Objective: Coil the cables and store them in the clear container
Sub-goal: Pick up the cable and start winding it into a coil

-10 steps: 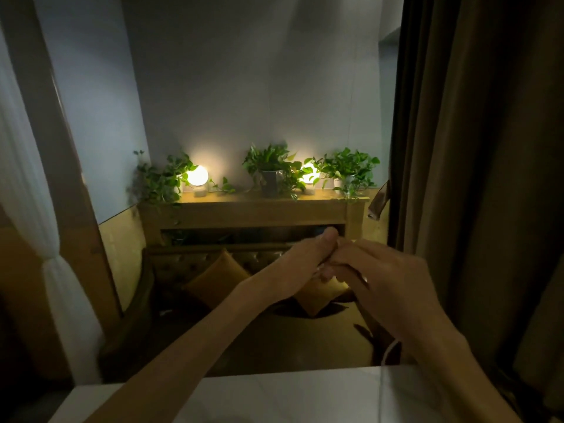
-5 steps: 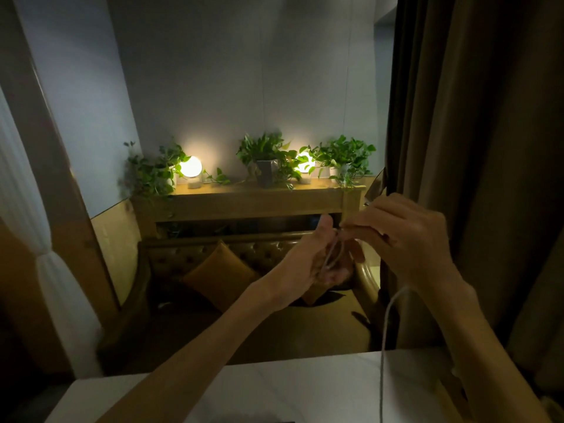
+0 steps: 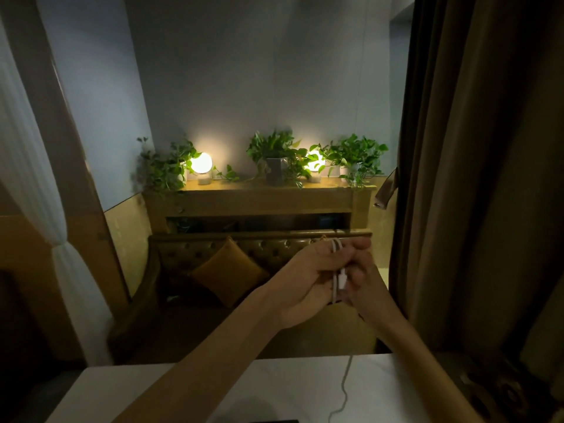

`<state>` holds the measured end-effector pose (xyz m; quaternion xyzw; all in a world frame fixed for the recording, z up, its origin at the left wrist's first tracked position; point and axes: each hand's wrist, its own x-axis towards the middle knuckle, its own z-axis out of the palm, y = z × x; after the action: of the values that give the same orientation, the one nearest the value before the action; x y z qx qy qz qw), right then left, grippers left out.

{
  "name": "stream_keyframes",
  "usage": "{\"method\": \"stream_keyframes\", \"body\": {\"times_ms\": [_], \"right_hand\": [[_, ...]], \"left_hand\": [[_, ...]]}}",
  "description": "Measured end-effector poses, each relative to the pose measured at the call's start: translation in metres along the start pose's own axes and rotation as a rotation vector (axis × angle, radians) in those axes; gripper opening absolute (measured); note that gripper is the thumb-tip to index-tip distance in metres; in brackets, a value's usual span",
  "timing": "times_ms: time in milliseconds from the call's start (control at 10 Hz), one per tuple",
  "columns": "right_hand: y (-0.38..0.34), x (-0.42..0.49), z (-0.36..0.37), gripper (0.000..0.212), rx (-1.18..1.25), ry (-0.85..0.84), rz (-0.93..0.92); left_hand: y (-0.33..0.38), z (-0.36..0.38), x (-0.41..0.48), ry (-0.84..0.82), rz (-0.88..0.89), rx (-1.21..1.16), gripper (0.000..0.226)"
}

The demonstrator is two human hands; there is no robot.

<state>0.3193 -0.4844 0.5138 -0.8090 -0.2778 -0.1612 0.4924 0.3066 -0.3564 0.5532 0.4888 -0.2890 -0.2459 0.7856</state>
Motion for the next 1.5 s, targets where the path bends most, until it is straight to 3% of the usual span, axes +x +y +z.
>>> {"method": "stream_keyframes", "body": {"times_ms": [100,200,300,400,500,600,700,800,900,1000,1100,1200,1300,1400,1500], "right_hand": [[-0.004,-0.005,0.002,0.029,0.123,0.038,0.253],[-0.004,-0.015,0.006,0.029,0.166,-0.03,0.301],[-0.004,-0.033,0.01,0.021,-0.045,-0.218,0.195],[-0.018,-0.042,0.004,0.019,-0.352,-0.258,0.019],[-0.031,-0.038,-0.011,0.015,-0.551,-0.142,-0.174],[-0.037,-0.032,-0.017,0.013,-0.654,-0.197,-0.281],[-0.04,-0.021,-0.028,0.017,-0.858,-0.024,-0.421],[-0.042,-0.001,-0.049,0.017,-0.821,0.182,-0.583],[-0.036,0.017,-0.055,0.018,-0.551,0.217,-0.544],[-0.025,0.027,-0.042,0.02,-0.163,0.154,-0.358],[-0.009,0.019,-0.006,0.013,0.233,0.053,0.021],[0.004,-0.009,0.038,0.02,0.158,-0.006,0.205],[-0.004,-0.034,0.048,0.016,-0.037,-0.235,0.146],[-0.019,-0.037,0.026,0.018,-0.36,-0.2,-0.021],[-0.03,-0.016,-0.01,0.025,-0.689,0.155,-0.298]], "left_hand": [[0.0,0.0,0.004,0.073,-0.027,0.038,0.031],[0.004,-0.007,0.01,0.146,0.016,-0.04,0.031],[0.011,-0.026,0.017,0.325,0.098,-0.166,0.028],[0.013,-0.042,0.014,0.383,0.07,-0.147,0.03],[0.005,-0.045,0.008,0.32,0.003,-0.06,0.045],[0.006,-0.043,0.007,0.282,0.016,-0.212,0.055],[0.009,-0.034,0.001,0.189,-0.051,-0.097,0.07],[0.004,-0.017,-0.009,0.047,-0.168,0.154,0.084],[0.004,-0.004,-0.014,-0.01,-0.135,0.138,0.086],[0.002,0.004,-0.018,-0.019,-0.107,0.096,0.083],[0.004,-0.006,-0.016,0.054,-0.027,-0.069,0.084],[0.013,-0.026,-0.009,0.156,0.022,-0.35,0.077],[0.019,-0.054,0.001,0.399,0.057,-0.355,0.077],[0.014,-0.07,-0.002,0.495,-0.059,-0.236,0.09],[-0.002,-0.057,-0.016,0.271,-0.243,-0.024,0.094]]}}
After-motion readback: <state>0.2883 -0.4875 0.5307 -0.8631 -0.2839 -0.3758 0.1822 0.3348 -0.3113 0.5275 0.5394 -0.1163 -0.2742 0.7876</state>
